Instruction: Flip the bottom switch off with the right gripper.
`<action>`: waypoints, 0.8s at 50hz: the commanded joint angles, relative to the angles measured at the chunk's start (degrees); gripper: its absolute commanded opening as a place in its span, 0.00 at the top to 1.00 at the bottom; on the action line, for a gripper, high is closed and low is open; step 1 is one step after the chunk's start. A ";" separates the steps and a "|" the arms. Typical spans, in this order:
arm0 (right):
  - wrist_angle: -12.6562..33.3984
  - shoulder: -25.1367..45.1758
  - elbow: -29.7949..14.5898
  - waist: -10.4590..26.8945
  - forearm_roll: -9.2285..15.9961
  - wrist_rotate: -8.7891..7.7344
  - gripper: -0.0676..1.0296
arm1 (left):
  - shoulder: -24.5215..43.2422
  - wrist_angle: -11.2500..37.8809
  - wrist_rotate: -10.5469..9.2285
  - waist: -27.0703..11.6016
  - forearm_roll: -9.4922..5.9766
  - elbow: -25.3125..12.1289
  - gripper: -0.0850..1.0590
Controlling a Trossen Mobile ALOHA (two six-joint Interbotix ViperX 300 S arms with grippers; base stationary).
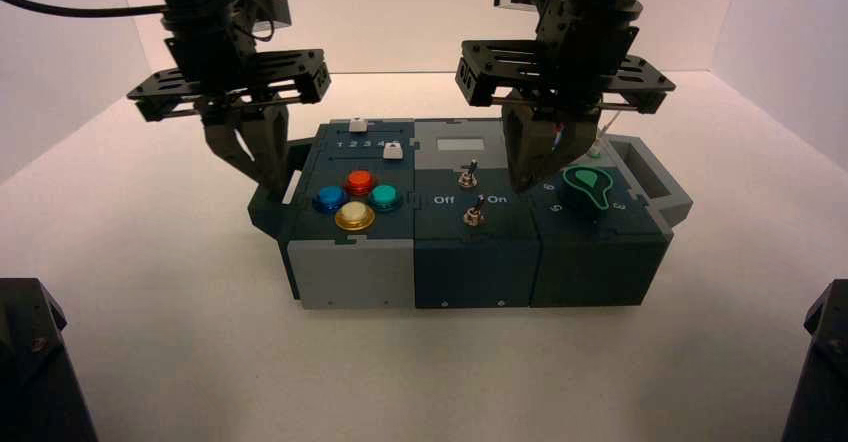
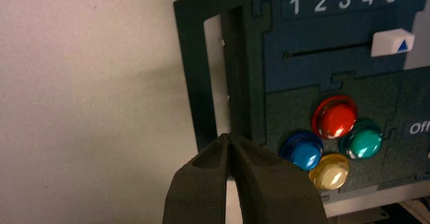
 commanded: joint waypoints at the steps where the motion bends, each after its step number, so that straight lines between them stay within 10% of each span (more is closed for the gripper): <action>1: 0.18 -0.97 -0.53 1.14 -0.09 0.62 0.96 | 0.44 0.18 0.09 -0.26 0.26 -2.37 0.95; 12: 1.49 -1.05 -1.14 2.90 -0.62 2.02 0.96 | 1.85 1.05 0.09 -0.62 1.23 -3.16 0.95; 25: 5.19 -1.05 -2.72 6.33 -8.35 10.72 0.96 | 3.87 1.58 -0.09 -0.97 1.93 -3.43 0.95; 40: 5.10 -0.79 -3.08 6.50 -7.12 11.07 0.96 | 5.36 1.41 0.00 -1.23 2.20 -4.83 0.95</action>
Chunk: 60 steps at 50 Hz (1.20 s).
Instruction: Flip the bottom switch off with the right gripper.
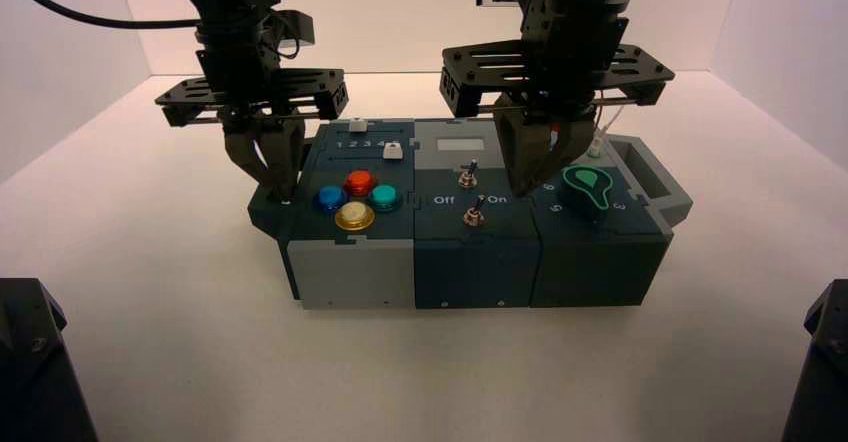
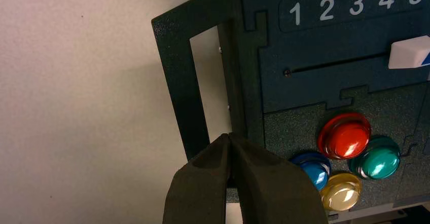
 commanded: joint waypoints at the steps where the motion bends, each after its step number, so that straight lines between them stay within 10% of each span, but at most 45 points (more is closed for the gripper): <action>1: -0.09 -0.79 -1.14 0.53 1.05 0.62 0.96 | 0.18 0.35 0.09 0.00 0.35 -2.02 0.95; 34: -4.04 3.25 -1.23 2.72 4.13 0.62 0.96 | 3.34 1.14 0.00 -4.13 -0.44 -1.76 0.95; 60: -1.93 4.66 -3.25 2.72 -0.09 2.90 0.96 | 3.16 1.14 0.26 -4.04 -0.35 -1.58 0.95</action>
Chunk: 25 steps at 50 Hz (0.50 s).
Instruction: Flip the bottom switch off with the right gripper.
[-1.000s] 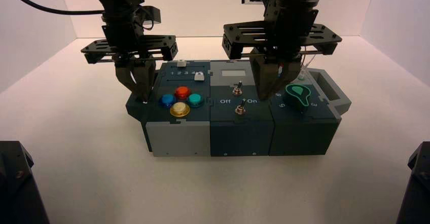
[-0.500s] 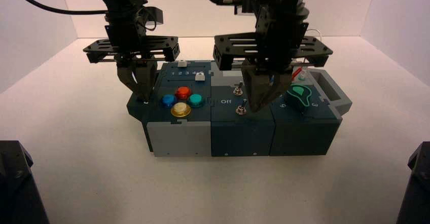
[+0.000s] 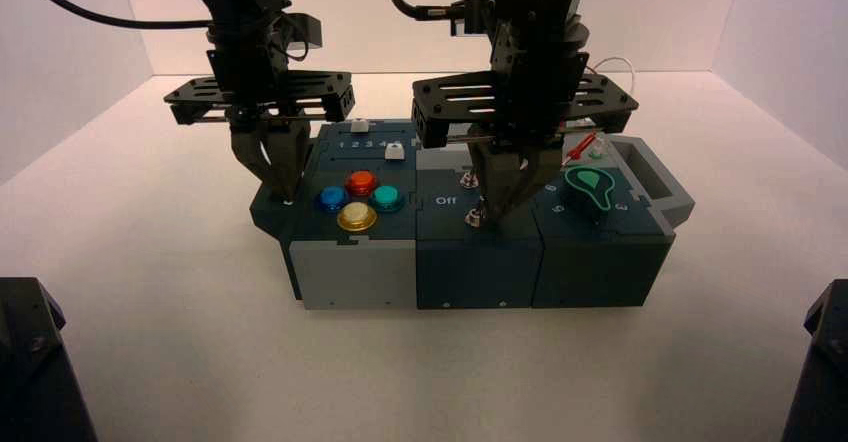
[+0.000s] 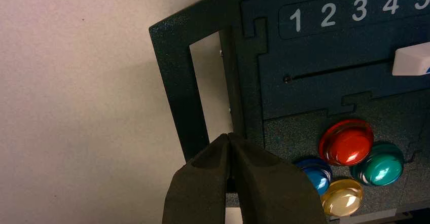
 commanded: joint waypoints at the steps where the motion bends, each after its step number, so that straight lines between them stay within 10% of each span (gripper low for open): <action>1: 0.44 -1.41 -1.49 0.35 -0.44 0.70 0.96 | 0.18 -0.18 0.44 -2.72 -0.62 0.26 0.95; 25: 0.18 -2.46 -4.13 1.85 3.60 0.00 0.96 | -0.09 0.09 0.62 -2.64 -0.53 0.26 0.95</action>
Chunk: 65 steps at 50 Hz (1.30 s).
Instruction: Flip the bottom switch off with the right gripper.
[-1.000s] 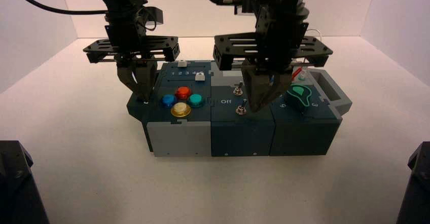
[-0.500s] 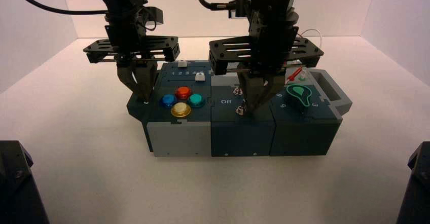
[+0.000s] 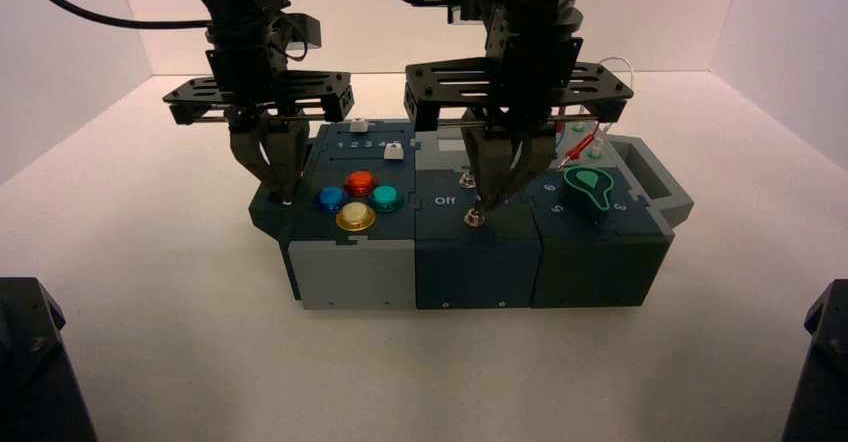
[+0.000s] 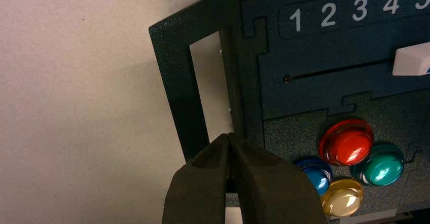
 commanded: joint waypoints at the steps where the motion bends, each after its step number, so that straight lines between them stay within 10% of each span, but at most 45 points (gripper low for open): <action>1: -0.70 -1.76 -2.37 1.67 1.67 -0.18 0.96 | -0.09 0.00 0.62 -2.64 -0.53 0.35 0.95; 31: 2.37 -5.36 -2.72 1.93 2.72 -1.76 0.96 | -4.22 4.04 2.11 -2.64 0.70 -0.53 0.95; 51: 7.65 -12.48 -0.18 1.58 2.55 -9.05 0.96 | -10.37 9.84 3.08 -2.64 2.29 -2.99 0.95; 65: 8.00 -14.94 1.67 1.58 2.55 -9.93 0.96 | -12.04 10.55 3.43 -2.64 2.37 -2.37 0.95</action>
